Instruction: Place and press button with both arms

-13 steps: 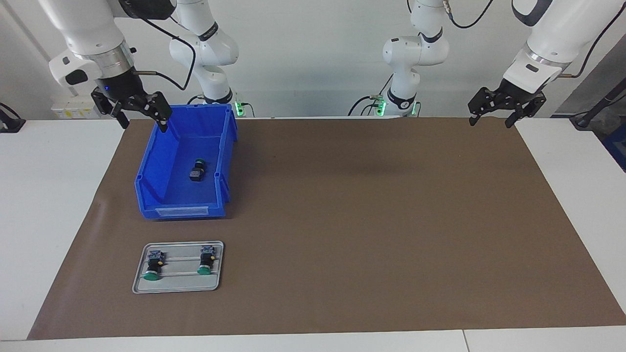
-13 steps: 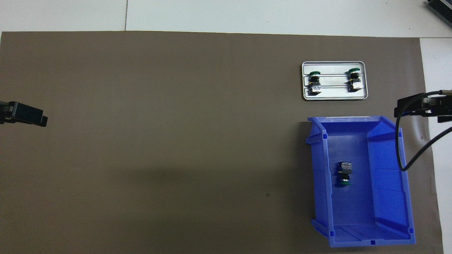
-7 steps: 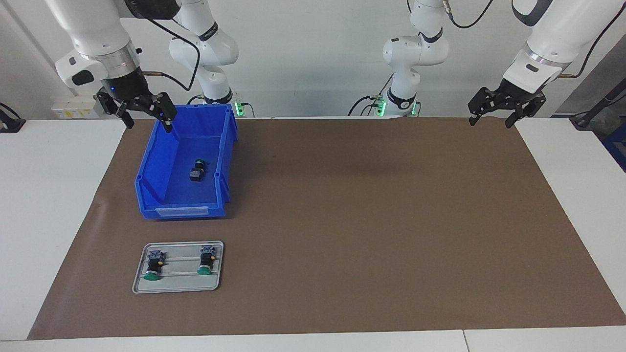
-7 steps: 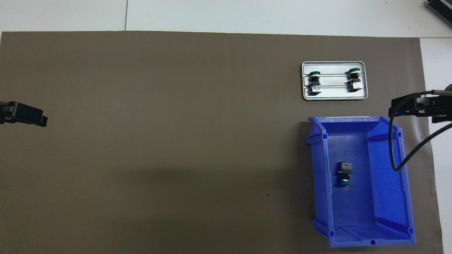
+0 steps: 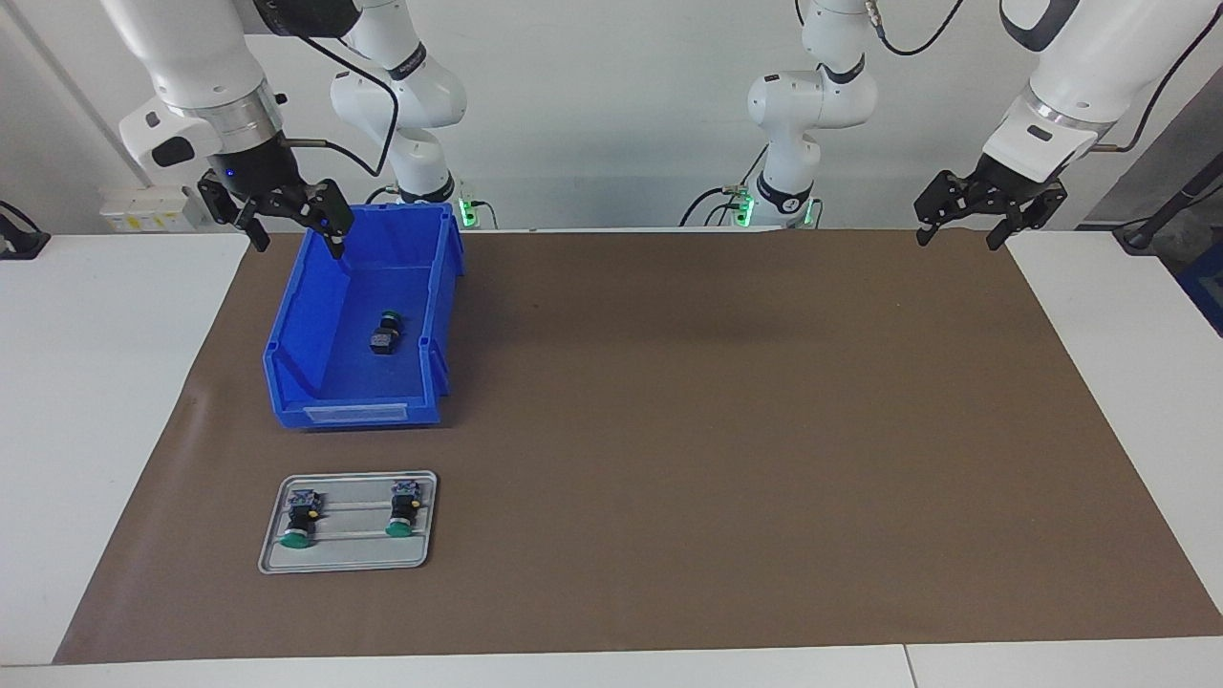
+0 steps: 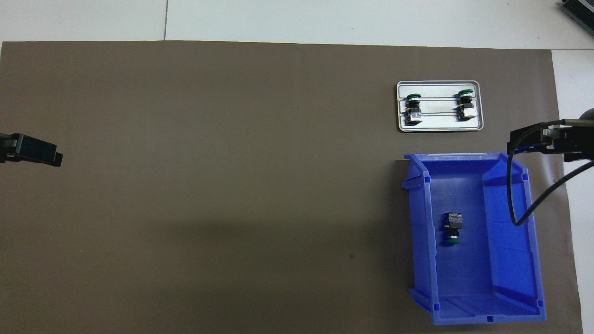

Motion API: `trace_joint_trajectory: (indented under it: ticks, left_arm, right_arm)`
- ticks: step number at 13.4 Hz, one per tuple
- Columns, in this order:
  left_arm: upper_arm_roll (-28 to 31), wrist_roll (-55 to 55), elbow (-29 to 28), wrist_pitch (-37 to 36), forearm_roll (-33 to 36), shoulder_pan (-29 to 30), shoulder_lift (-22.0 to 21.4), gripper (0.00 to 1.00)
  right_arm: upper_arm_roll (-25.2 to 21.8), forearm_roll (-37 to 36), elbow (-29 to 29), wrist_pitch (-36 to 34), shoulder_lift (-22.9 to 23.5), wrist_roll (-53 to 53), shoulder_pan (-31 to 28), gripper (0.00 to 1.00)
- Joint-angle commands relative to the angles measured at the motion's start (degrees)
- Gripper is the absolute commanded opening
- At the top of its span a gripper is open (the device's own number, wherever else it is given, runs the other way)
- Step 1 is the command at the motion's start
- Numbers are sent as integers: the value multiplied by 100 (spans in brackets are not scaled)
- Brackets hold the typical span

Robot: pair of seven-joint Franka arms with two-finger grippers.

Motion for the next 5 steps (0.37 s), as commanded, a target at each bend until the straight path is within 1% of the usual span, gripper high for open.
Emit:
trace_joint_trajectory:
  ticks: [1, 5]
  left_arm:
    - [-50, -64, -135, -19, 88, 50, -127, 100]
    - [-50, -64, -135, -19, 88, 50, -127, 100]
  right_arm:
    - [29, 21, -56, -44, -51, 97, -34, 100]
    - [29, 21, -48, -115, -69, 80, -51, 100]
